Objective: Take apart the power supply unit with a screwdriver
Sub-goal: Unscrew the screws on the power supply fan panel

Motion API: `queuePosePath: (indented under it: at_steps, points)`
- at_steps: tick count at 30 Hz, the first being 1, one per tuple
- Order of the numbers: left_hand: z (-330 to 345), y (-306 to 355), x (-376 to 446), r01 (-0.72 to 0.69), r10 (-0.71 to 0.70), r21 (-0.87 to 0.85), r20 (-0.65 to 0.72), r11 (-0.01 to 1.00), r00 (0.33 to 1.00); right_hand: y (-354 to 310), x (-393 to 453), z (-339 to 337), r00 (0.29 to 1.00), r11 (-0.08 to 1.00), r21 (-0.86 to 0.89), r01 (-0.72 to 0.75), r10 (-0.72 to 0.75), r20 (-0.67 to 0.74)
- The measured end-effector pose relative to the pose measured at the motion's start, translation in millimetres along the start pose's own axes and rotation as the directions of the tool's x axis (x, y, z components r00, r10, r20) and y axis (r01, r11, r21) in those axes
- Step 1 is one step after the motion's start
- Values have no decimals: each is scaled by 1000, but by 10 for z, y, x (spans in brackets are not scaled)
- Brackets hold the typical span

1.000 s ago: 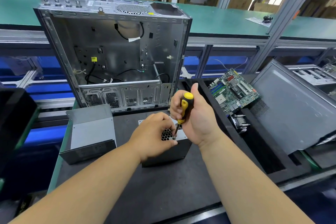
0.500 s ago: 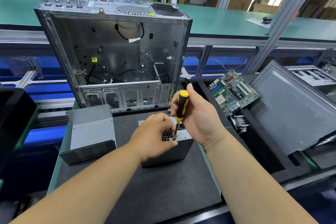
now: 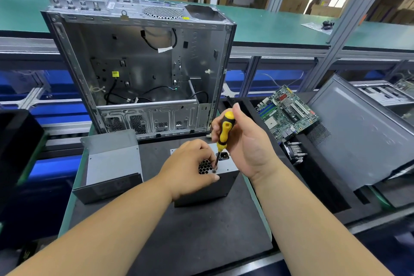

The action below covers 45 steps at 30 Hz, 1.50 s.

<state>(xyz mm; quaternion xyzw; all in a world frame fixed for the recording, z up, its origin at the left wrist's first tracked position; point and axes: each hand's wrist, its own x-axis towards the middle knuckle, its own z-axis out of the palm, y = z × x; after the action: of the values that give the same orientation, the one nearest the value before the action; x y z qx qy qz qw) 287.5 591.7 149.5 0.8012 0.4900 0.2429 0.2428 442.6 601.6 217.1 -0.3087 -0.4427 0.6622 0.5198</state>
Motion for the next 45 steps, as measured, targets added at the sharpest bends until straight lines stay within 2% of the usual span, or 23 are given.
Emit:
queuePosePath:
  at_steps: [8,16,20,30,36,38,40,43,45]
  points:
    - [18,0,4,9,-9,-14,-10,1000,1000,15,63,67,997,997,11,-79,79,-17]
    - [22,1,2,17,-17,8,-11,1000,1000,61,9,41,998,998,59,-5,1,69]
    - [17,13,-6,22,-22,24,-10,999,1000,35,-16,16,999,1000,-15,-4,5,44]
    - [16,56,-19,46,-47,-21,-20,999,999,10,21,77,995,996,-10,-88,88,-43]
    - [-3,78,4,72,-72,-52,5,996,997,-20,-12,30,998,998,38,-57,55,30]
    - [-14,83,16,75,-74,-62,17,995,997,-21,-39,1,999,999,-34,-22,23,23]
    - [-24,91,27,75,-73,-73,22,995,997,-23,-57,-35,1000,978,-209,6,-11,-22]
    - [-37,107,39,78,-76,-91,31,993,997,-66,-86,-99,996,855,-518,21,-60,-59]
    - [-41,119,45,81,-78,-91,36,993,996,-106,-109,-130,996,775,-631,22,-74,-57]
